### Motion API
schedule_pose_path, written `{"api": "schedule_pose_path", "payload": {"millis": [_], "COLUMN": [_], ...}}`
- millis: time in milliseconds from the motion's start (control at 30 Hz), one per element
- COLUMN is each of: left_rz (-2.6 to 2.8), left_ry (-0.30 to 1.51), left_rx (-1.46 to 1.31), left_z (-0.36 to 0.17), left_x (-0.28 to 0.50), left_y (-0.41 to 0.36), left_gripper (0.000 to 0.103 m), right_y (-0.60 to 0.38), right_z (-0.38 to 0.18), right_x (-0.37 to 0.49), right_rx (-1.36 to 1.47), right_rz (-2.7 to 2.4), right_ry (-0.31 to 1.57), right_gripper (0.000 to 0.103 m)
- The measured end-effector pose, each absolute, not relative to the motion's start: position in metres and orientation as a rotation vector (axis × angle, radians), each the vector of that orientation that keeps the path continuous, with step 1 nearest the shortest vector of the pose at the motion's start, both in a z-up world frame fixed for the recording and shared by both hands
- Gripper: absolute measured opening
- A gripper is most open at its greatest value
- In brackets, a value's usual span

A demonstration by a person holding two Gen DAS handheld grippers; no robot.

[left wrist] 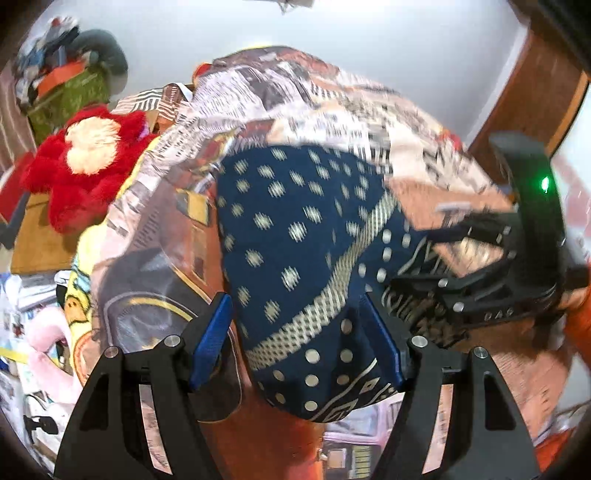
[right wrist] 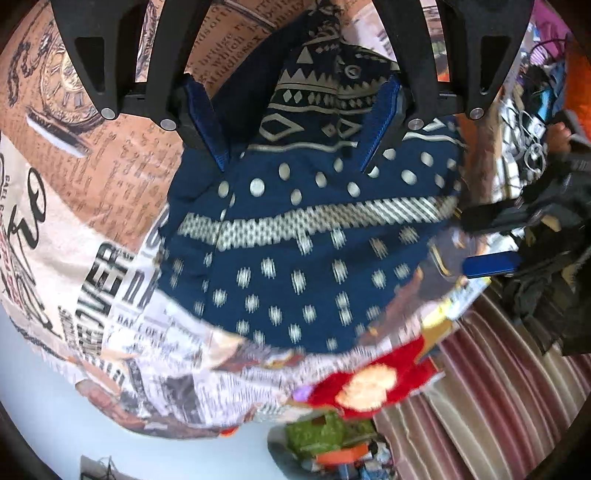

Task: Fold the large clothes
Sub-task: 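Lay the folded bundle flat on the bed and open both grippers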

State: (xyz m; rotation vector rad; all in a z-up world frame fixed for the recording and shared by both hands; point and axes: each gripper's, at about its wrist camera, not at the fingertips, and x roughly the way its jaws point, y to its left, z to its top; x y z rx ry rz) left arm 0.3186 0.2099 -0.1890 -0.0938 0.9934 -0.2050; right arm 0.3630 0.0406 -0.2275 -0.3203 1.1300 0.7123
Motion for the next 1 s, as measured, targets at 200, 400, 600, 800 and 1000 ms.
{"api": "schedule_pose_path", "payload": {"millis": [200, 400, 600, 800, 1000], "left_rz": [-0.153, -0.118, -0.058, 0.062, 0.067], "left_ry": [1.067, 1.091, 0.988, 0.812, 0.857], "left_rx": [-0.099, -0.017, 0.004, 0.019, -0.085], "left_z": [-0.228, -0.233, -0.189, -0.151, -0.167], "left_x": [0.312, 0.281, 0.279, 0.323, 0.387], "left_y": [0.209, 0.215, 0.229, 0.229, 0.231], "left_gripper": [0.082, 0.084, 0.084, 0.084, 0.084], "right_y": [0.013, -0.024, -0.033, -0.017, 0.019], "right_z": [-0.243, -0.242, -0.208, -0.175, -0.19], "right_x": [0.355, 0.357, 0.351, 0.378, 0.416], "right_rx": [-0.402, -0.326, -0.331, -0.22, -0.125], "right_rz": [0.689, 0.699, 0.699, 0.647, 0.613], "right_ry": [1.165, 1.216, 1.115, 0.971, 0.992], "right_gripper": [0.075, 0.081, 0.081, 0.081, 0.081]}}
